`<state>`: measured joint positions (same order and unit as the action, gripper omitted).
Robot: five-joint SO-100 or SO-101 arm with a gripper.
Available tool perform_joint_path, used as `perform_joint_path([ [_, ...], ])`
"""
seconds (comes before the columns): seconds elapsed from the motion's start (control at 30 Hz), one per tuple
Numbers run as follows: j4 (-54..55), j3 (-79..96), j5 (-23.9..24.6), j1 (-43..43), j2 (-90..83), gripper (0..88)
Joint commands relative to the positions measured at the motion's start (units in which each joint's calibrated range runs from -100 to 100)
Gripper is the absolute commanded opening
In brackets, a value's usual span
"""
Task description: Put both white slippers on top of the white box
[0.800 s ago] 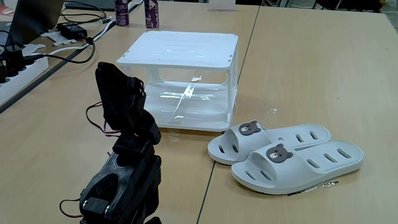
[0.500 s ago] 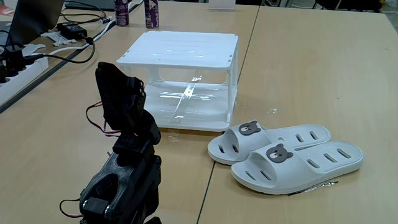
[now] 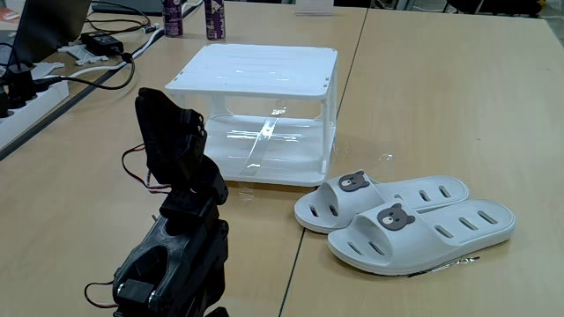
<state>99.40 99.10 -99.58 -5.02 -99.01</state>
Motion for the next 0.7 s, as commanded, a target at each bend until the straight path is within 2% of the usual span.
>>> perform_joint_path([
  [0.0, 0.17, 0.54, -0.42, 0.41, 0.10, 0.7],
  [0.37, -1.64, 0.54, -0.42, -0.16, 0.95, 0.7],
  [0.53, -16.05, -3.52, -0.42, -0.08, 0.44, 0.7],
  [0.67, -39.95, -17.14, -0.42, 0.00, 1.03, 0.7],
])
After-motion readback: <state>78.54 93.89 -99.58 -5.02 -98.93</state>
